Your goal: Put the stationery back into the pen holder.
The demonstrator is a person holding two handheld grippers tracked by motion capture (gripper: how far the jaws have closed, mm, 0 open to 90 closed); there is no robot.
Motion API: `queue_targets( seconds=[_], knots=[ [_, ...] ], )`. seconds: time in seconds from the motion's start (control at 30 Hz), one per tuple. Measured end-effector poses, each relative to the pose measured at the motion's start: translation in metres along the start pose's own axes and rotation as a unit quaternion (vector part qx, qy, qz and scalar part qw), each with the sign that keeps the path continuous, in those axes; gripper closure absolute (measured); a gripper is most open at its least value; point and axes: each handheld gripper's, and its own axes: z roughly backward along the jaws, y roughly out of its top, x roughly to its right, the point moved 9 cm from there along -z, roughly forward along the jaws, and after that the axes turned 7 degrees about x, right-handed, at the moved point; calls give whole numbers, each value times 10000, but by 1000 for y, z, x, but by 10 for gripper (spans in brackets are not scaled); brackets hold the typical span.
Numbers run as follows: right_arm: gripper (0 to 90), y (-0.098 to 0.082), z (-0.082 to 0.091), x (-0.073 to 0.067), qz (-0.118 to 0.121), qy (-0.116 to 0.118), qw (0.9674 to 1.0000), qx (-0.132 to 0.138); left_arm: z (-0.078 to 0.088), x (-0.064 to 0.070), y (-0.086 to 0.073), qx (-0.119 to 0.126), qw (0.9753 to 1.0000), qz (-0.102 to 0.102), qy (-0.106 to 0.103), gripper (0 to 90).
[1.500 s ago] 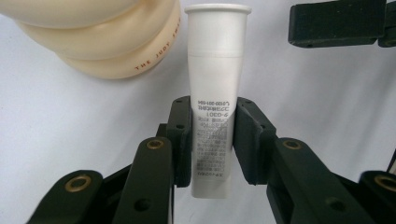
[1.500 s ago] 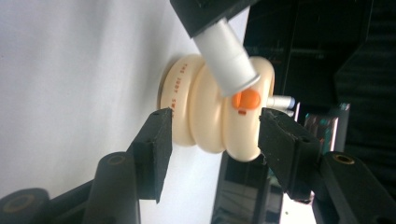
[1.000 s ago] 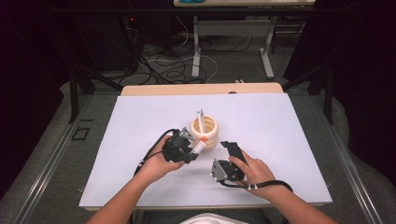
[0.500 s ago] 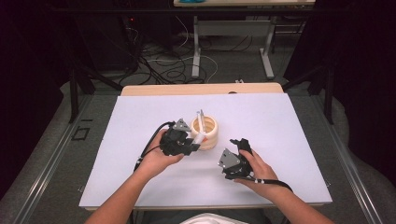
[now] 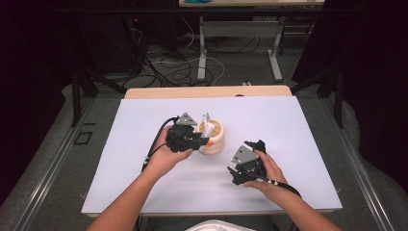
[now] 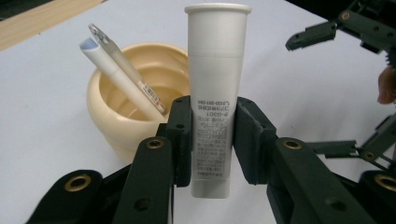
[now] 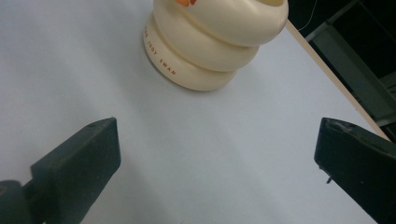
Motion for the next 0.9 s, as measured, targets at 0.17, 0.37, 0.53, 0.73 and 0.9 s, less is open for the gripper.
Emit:
queue_targets(
  seconds=[0.17, 0.37, 0.53, 0.73, 0.9],
  knots=[
    [0, -1, 0, 2, -337, 32, 9994, 44, -5, -4, 9, 214, 9996, 160, 76, 701],
    [0, -6, -1, 6, -609, 50, 9981, -25, -12, -11, 18, 519, 9979, 334, 193, 701],
    [0, -8, -1, 8, -673, 46, 9977, -1, -17, -19, 22, 726, 9955, 483, 374, 701],
    [0, -8, -1, 9, -713, 18, 9975, -2, -26, -25, 22, 814, 9922, 765, 562, 701],
    [0, -8, -1, 7, -754, 50, 9971, -28, -31, -31, 20, 855, 9892, 997, 658, 700]
  ],
)
